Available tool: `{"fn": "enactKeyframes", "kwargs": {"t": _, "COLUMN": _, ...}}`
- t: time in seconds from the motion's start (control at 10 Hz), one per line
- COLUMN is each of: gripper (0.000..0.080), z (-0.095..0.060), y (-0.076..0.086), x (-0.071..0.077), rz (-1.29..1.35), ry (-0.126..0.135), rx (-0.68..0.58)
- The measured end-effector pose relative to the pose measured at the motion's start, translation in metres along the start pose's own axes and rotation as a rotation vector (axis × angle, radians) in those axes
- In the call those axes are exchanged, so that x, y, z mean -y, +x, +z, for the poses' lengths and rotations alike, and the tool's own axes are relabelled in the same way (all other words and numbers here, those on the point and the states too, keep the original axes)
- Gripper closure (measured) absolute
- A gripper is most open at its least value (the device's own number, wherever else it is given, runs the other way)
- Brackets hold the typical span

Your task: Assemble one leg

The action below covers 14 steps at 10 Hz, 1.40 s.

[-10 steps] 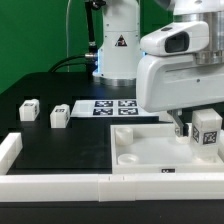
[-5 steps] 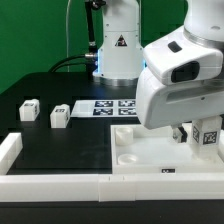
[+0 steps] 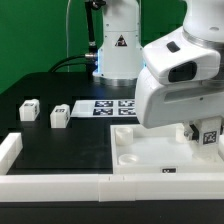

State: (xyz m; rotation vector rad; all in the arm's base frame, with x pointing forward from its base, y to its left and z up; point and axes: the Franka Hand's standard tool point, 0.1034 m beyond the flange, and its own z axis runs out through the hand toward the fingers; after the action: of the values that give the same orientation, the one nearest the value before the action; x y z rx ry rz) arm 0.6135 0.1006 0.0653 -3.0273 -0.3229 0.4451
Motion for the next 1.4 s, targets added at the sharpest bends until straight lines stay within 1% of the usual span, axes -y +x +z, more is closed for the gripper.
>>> {"fn": "enactKeyframes", "kwargs": {"t": 0.2, "gripper": 0.0526, "z": 0.000, "y": 0.000, "x": 0.001, "rz": 0.218, "ry": 0.006, "rx": -0.003}}
{"fn": "enactKeyframes", "kwargs": {"t": 0.3, "gripper": 0.0526, "z": 0.000, "y": 0.003, "x": -0.001, "rz": 0.345, "ry": 0.018, "rx": -0.017}}
{"fn": "enactKeyframes", "kwargs": {"t": 0.5, "gripper": 0.0526, "z": -0.001, "y": 0.007, "x": 0.003, "rz": 0.665, "ry": 0.029, "rx": -0.047}}
{"fn": "enactKeyframes", "kwargs": {"t": 0.7, "gripper": 0.0525, "z": -0.003, "y": 0.013, "x": 0.005, "rz": 0.885, "ry": 0.059, "rx": -0.070}}
{"fn": "enactKeyframes", "kwargs": {"t": 0.9, "gripper": 0.0525, "z": -0.006, "y": 0.018, "x": 0.007, "rz": 1.120, "ry": 0.099, "rx": -0.104}}
{"fn": "enactKeyframes", "kwargs": {"t": 1.1, "gripper": 0.0525, "z": -0.006, "y": 0.018, "x": 0.011, "rz": 1.371, "ry": 0.121, "rx": -0.092}}
{"fn": "enactKeyframes", "kwargs": {"t": 1.2, "gripper": 0.0525, "z": -0.006, "y": 0.018, "x": 0.013, "rz": 1.417, "ry": 0.128, "rx": -0.086}}
{"fn": "enactKeyframes", "kwargs": {"t": 1.3, "gripper": 0.0474, "z": -0.005, "y": 0.018, "x": 0.013, "rz": 1.416, "ry": 0.128, "rx": -0.086}}
{"fn": "enactKeyframes", "kwargs": {"t": 1.4, "gripper": 0.0474, "z": -0.005, "y": 0.018, "x": 0.013, "rz": 1.378, "ry": 0.125, "rx": -0.088}}
